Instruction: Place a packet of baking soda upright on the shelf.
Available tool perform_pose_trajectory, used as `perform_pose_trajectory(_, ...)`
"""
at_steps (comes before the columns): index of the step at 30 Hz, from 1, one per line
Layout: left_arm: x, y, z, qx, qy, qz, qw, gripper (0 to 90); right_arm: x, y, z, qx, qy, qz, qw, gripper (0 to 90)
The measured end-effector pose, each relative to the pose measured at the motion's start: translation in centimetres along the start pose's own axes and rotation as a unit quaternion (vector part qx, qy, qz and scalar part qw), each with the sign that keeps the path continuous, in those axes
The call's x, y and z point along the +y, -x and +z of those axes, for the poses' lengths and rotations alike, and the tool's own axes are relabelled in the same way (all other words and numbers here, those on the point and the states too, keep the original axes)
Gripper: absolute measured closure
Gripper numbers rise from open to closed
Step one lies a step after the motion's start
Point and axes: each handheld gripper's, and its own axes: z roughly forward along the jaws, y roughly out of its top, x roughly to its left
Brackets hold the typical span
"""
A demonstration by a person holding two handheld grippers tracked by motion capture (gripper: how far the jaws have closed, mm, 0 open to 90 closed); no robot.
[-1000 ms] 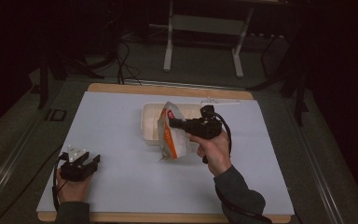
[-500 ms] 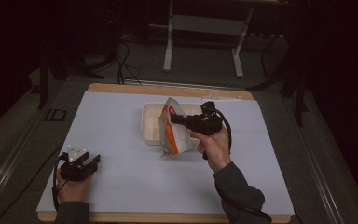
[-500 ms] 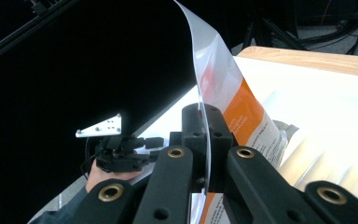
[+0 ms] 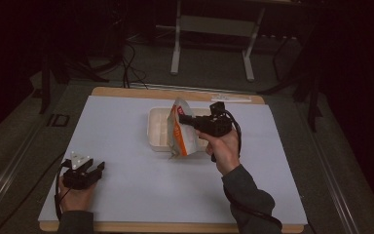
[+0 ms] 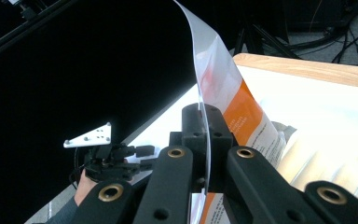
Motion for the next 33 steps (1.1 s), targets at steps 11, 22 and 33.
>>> perform_pose_trajectory(11, 0.0, 0.0, 0.0, -0.001, 0.000, 0.000, 1.0000, 52.9, 0.4, 0.4, 0.4, -0.013, 0.005, -0.004, 0.9999, 90.0)
perform_pose_trajectory(22, 0.0, 0.0, 0.0, -0.001, 0.000, 0.000, 1.0000, 52.9, 0.8, 0.7, 1.0, -0.022, 0.009, -0.002, 0.9997, 90.0)
perform_pose_trajectory(33, 0.0, 0.0, 0.0, 0.000, 0.003, -0.001, 1.0000, 52.8, 1.3, 1.0, 1.4, -0.035, 0.015, -0.006, 0.9992, 90.0)
